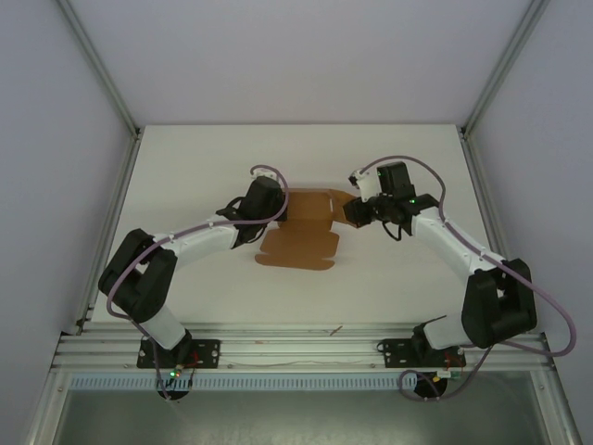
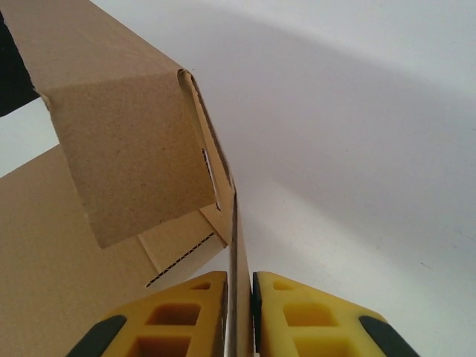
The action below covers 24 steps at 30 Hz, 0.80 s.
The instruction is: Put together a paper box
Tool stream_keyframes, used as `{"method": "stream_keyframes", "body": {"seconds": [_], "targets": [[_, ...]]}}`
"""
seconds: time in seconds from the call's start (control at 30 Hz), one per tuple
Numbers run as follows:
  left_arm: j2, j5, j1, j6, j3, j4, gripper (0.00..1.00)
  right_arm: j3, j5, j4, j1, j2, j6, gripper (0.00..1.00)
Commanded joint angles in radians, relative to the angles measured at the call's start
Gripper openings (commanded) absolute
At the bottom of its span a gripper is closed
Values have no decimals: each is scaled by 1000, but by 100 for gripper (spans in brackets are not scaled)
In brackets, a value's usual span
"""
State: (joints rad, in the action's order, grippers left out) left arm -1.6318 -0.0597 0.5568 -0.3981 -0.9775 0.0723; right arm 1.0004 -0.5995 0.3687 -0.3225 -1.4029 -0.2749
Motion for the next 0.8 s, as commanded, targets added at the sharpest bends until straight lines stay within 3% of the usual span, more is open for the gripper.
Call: {"method": "stream_keyframes", "body": {"seconds": [0.0, 0.17, 0.3, 0.4, 0.6, 0.7, 0.77], "targets": [[32, -17, 9, 9, -15, 23, 0, 7, -15, 14, 5, 1, -6, 12], [35, -26, 9, 6, -13, 23, 0, 21, 9, 36, 5, -14, -11, 0], [33, -12, 11, 2, -14, 32, 0, 36, 90, 42, 0, -35, 20, 0], [26, -7, 10, -6, -25, 31, 0, 69, 306, 39, -30, -81, 98, 0], [12, -5, 20, -36, -47, 35, 0, 231, 905, 161, -167, -267, 273, 0], [0, -9, 28, -42, -62, 43, 0, 303, 1054, 217, -184, -369, 409, 0], [-8, 0, 29, -44, -70, 44, 0, 325, 1089, 225, -185, -410, 474, 0]]}}
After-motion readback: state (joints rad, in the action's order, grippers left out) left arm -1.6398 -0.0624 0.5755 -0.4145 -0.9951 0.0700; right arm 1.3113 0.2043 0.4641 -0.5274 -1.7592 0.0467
